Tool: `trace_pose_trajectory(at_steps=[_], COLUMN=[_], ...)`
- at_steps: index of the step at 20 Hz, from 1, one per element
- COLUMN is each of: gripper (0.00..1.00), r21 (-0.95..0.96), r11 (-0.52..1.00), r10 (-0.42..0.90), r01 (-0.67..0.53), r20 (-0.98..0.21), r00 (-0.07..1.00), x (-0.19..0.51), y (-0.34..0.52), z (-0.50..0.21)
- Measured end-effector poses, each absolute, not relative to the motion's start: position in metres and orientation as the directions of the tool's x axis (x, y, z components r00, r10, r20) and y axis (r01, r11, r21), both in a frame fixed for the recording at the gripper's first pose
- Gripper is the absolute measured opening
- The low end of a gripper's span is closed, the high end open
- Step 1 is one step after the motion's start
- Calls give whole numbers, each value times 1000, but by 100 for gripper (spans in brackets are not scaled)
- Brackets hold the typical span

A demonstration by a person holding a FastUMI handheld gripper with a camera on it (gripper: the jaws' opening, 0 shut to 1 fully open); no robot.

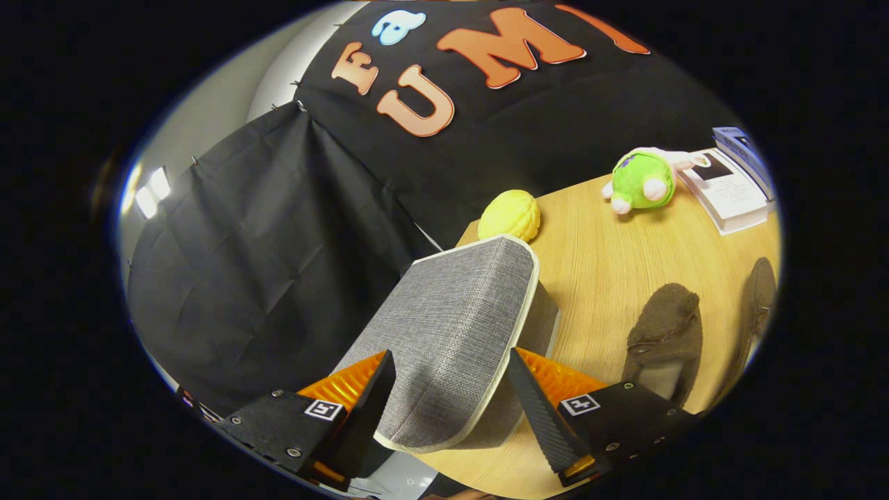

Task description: Open the storage box then place both shoes into the box .Put the left shoe in first, then the right shoe, with the right side of both shoes facing outward in a uniform manner.

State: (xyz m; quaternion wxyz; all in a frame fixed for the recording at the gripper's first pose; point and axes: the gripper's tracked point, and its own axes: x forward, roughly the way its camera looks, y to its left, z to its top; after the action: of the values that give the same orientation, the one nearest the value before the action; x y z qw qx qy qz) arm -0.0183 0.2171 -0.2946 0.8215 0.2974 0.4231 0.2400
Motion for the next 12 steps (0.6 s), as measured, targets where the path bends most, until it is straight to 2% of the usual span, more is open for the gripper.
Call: trace_pose_trajectory(at_steps=[2,12], gripper=[98,96], r21=[704,897], r11=[699,440], r10=[654,803], r01=[-126,-26], r20=[-556,-381], r00=[514,459], x=[-18,-20], y=[218,237], z=[-305,-311])
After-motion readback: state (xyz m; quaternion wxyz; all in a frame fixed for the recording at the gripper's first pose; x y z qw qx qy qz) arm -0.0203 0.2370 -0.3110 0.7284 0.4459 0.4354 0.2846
